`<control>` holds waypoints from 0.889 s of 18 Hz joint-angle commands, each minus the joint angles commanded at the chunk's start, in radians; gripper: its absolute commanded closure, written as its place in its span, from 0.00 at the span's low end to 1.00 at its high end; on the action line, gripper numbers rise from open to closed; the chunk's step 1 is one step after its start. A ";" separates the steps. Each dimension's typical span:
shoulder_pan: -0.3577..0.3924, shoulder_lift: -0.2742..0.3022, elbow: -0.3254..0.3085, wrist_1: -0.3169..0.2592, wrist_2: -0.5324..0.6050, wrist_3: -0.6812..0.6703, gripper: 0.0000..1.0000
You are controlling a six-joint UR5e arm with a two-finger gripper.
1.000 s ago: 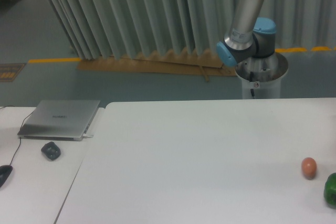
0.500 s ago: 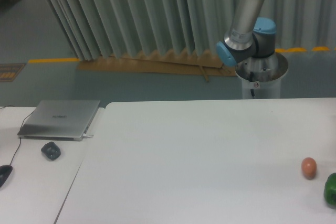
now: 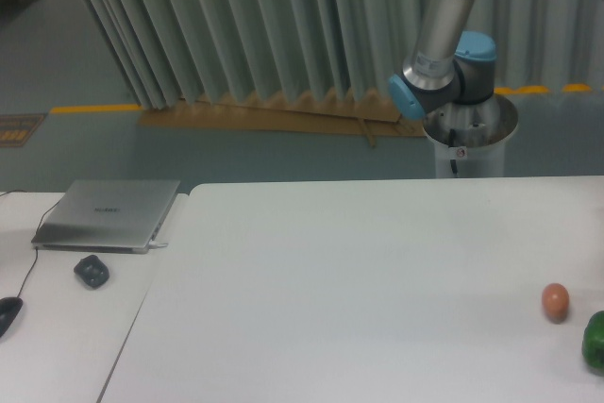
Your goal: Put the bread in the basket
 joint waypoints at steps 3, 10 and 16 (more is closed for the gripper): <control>0.000 0.002 -0.005 -0.002 0.000 0.002 0.00; -0.083 0.055 -0.043 -0.014 -0.002 -0.008 0.00; -0.167 0.089 -0.046 -0.198 -0.074 -0.006 0.00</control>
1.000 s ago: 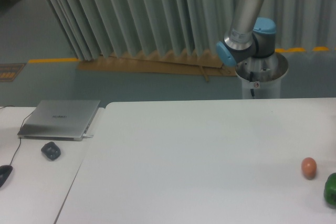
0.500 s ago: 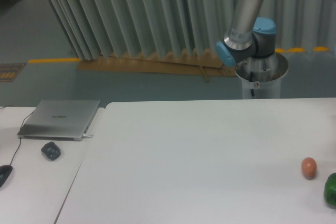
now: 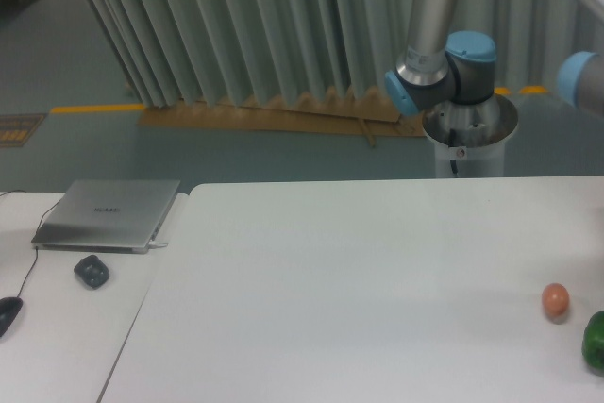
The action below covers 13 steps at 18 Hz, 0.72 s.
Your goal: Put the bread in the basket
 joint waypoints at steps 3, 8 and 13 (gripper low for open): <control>-0.029 0.031 -0.011 -0.061 -0.081 -0.002 0.00; -0.080 0.106 -0.095 -0.111 -0.207 -0.001 0.00; -0.112 0.141 -0.152 -0.120 -0.200 -0.009 0.00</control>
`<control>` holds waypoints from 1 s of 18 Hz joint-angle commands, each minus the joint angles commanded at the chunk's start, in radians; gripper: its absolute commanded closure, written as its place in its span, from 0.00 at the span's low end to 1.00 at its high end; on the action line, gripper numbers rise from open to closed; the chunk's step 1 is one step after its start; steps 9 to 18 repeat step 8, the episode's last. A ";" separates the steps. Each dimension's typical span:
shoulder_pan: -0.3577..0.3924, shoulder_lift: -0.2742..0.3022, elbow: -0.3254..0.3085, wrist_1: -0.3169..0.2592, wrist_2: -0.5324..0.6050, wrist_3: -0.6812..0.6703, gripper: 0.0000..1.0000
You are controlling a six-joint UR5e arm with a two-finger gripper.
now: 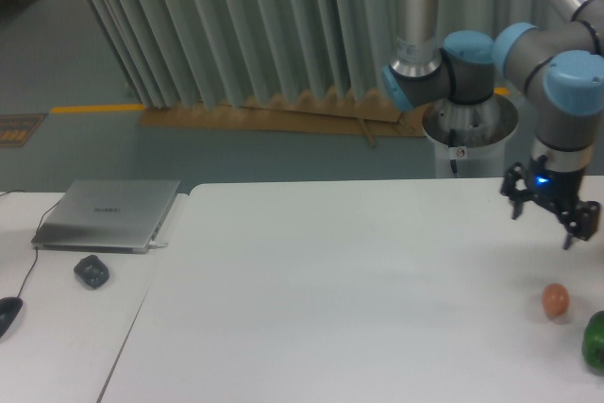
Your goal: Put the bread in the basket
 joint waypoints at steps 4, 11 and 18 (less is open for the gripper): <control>-0.005 0.003 -0.011 -0.002 0.031 -0.005 0.00; -0.005 -0.001 -0.003 0.000 0.034 -0.005 0.00; -0.005 -0.001 -0.003 0.000 0.034 -0.005 0.00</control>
